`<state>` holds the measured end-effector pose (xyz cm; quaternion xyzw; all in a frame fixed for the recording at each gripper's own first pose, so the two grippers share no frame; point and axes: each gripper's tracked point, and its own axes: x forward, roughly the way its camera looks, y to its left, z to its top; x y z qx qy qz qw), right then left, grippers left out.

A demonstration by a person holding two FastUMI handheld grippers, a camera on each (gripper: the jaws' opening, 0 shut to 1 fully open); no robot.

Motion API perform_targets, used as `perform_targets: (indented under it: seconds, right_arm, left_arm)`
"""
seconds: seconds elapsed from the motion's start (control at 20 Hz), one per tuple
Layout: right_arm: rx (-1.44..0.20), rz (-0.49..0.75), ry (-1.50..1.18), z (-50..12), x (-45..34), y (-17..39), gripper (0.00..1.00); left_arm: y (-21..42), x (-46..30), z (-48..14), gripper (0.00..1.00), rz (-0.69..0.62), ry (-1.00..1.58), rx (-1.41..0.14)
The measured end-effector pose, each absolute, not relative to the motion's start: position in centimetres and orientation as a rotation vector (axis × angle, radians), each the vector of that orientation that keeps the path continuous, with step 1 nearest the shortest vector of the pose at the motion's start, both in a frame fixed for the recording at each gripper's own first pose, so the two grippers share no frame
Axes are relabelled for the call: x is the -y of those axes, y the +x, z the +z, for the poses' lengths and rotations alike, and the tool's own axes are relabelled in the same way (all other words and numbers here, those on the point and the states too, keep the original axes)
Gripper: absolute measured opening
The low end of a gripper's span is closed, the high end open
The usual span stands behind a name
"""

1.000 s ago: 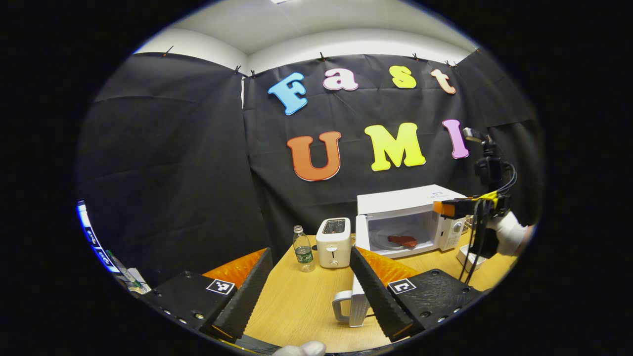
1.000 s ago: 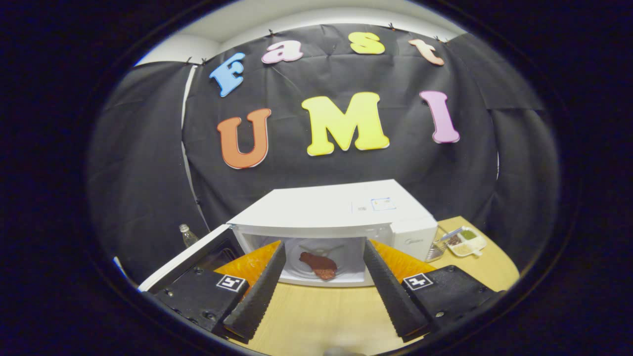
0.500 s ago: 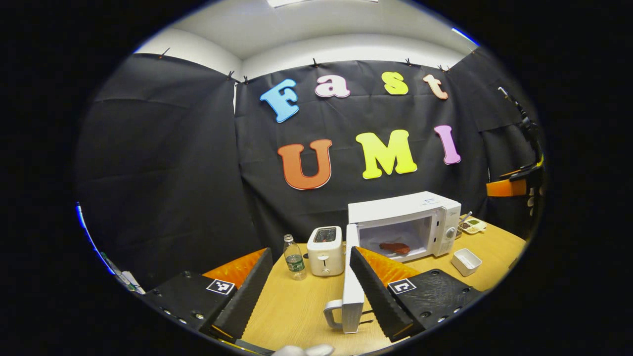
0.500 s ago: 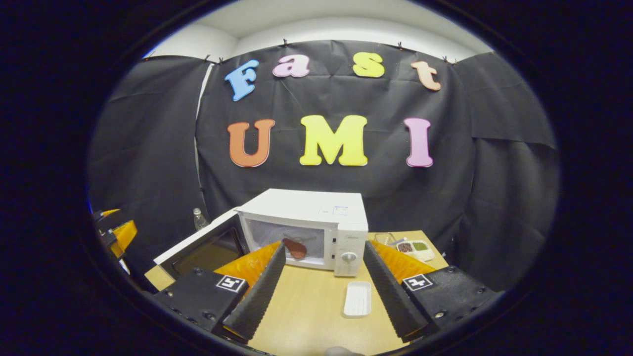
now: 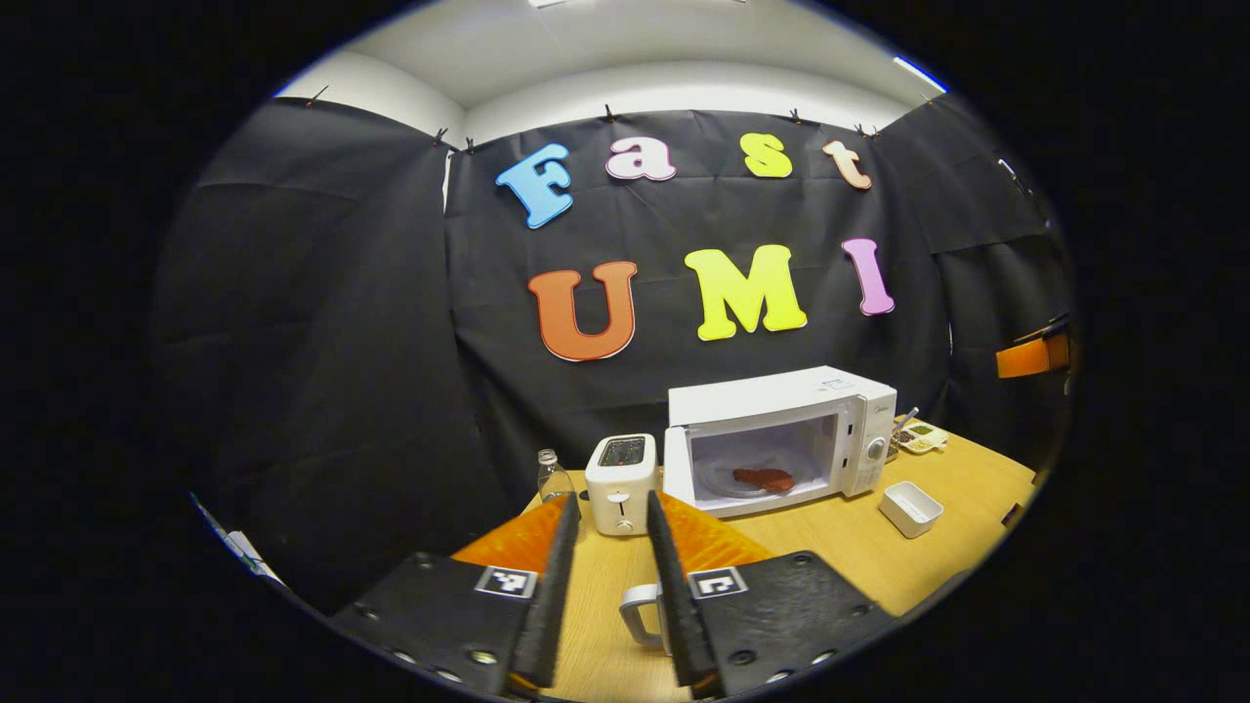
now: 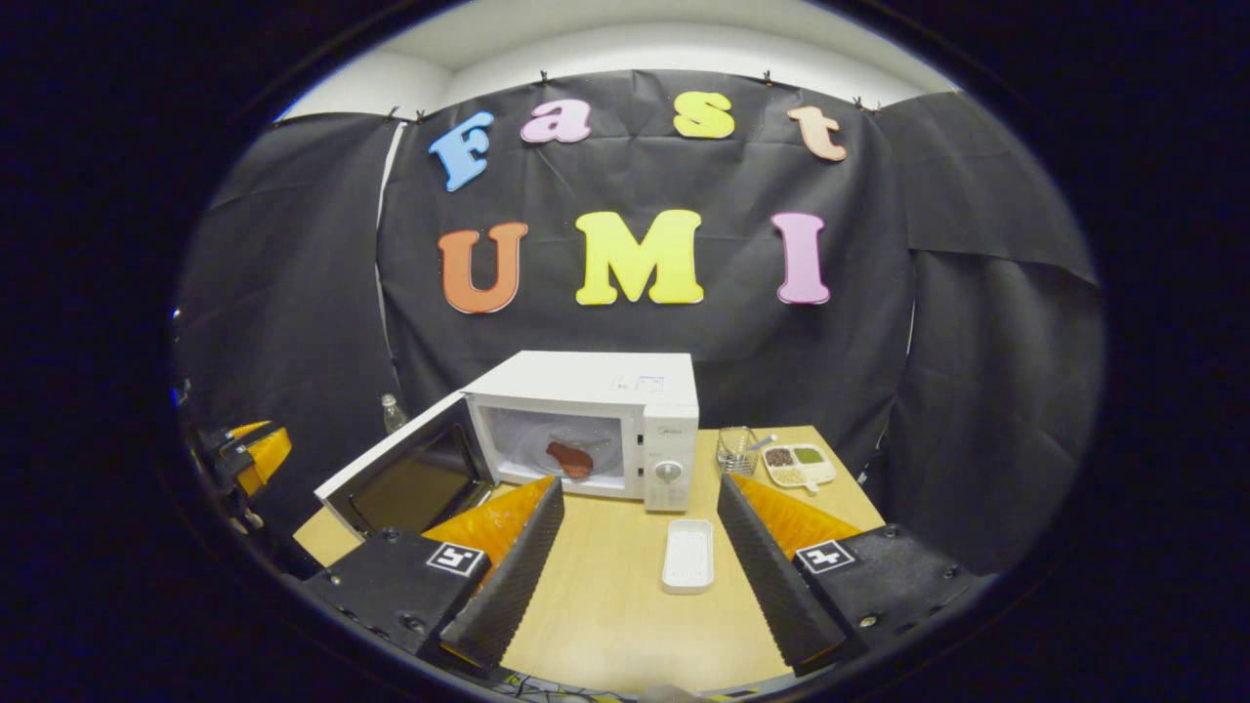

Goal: Open the microwave oven with the left hand, put the food in, and close the microwave oven.

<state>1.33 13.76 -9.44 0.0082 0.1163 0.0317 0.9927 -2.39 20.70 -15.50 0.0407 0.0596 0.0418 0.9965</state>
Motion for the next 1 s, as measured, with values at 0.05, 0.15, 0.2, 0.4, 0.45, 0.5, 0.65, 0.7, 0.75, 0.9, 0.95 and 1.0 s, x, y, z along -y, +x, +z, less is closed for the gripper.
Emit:
perform_targets:
  seconds: [0.05,0.15,0.2,0.4,0.45,0.5,0.65,0.7,0.75,0.9,0.95,1.0]
  right_arm:
    - [-0.232,0.067,0.021,-9.3,-13.8,1.3,1.0]
    - [-0.236,0.07,0.02,-9.3,-13.9,1.0,1.0]
    - [-0.237,0.07,0.02,-9.3,-13.9,0.9,1.0]
    - [-0.264,0.072,0.021,-9.9,-13.8,0.4,1.0]
    - [-0.266,0.067,0.022,-9.9,-13.6,0.4,1.0]
    - [-0.27,0.063,0.026,-9.8,-13.5,0.2,1.0]
    - [-0.287,0.046,0.03,-10.0,-12.9,-0.2,1.0]
    - [-0.294,0.039,0.028,-10.3,-12.7,-0.2,1.0]
    - [-0.298,0.032,0.027,-10.4,-12.4,-0.4,1.0]
    - [-0.315,0.02,0.033,-11.2,-12.0,-0.7,1.0]
    - [-0.322,0.016,0.032,-11.4,-11.9,-0.8,1.0]
    - [-0.328,0.017,0.037,-11.7,-11.9,-0.8,1.0]
  left_arm:
    - [-2.1,-20.7,-15.9,0.24,0.084,0.088,-0.125]
    - [-2.7,-21.3,-16.8,0.05,0.094,0.071,-0.129]
    - [-2.4,-21.8,-17.5,0.04,0.102,0.06,-0.133]
    - [-1.7,-24.0,-21.6,0.0,0.132,0.051,-0.188]
    - [-1.7,-24.2,-23.0,0.0,0.133,0.054,-0.21]
    - [-1.5,-24.5,-24.3,0.0,0.135,0.057,-0.237]
    - [-1.3,-24.5,-27.1,0.0,0.115,0.036,-0.288]
    - [-1.2,-24.0,-28.2,0.0,0.098,0.03,-0.299]
    - [-0.9,-24.0,-28.9,0.0,0.096,0.033,-0.312]
    - [-0.4,-23.4,-30.1,0.0,0.078,0.021,-0.327]
    - [-0.3,-23.3,-30.3,0.0,0.076,0.028,-0.329]
    - [-0.2,-23.2,-30.4,0.0,0.071,0.036,-0.325]
